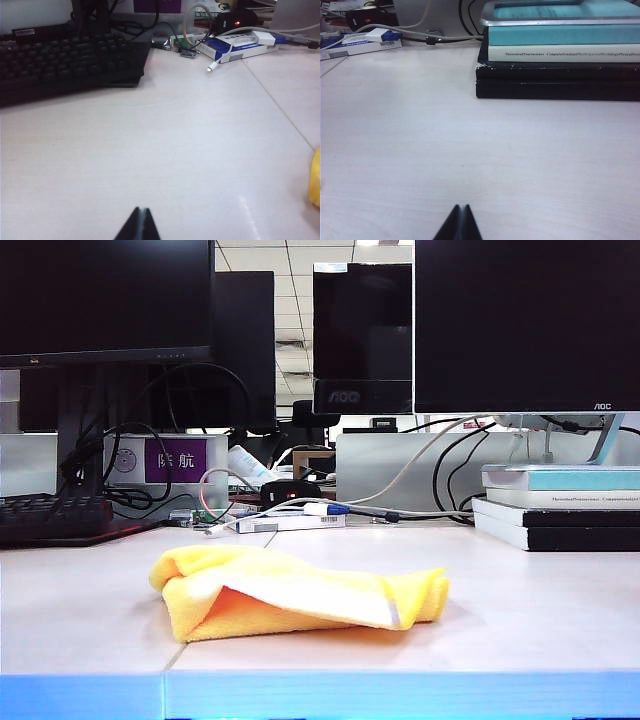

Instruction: Wipe the table from back to front using the rag.

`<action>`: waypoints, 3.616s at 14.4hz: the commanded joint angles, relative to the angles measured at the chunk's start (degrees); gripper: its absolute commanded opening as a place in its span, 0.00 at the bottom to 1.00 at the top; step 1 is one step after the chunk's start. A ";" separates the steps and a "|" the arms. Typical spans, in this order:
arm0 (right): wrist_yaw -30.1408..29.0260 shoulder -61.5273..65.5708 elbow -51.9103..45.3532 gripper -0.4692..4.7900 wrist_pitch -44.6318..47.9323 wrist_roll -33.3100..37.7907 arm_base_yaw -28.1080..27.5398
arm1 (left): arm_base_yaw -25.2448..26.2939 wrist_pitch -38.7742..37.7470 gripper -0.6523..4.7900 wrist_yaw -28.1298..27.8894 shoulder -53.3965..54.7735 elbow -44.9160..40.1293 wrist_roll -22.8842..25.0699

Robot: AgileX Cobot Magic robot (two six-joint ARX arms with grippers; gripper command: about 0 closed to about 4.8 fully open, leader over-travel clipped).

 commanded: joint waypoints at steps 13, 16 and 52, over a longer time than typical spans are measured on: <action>8.15 5.40 16.85 0.09 2.29 12.81 -0.13 | 0.00 5.53 0.11 -3.65 12.90 25.16 -3.54; 7.52 17.49 28.83 0.09 2.23 11.37 -0.15 | -0.02 -3.26 0.11 -2.19 27.80 44.02 -1.36; -19.04 102.51 75.36 0.56 -24.15 -21.27 37.64 | -12.44 -49.53 0.11 29.20 60.85 89.20 7.34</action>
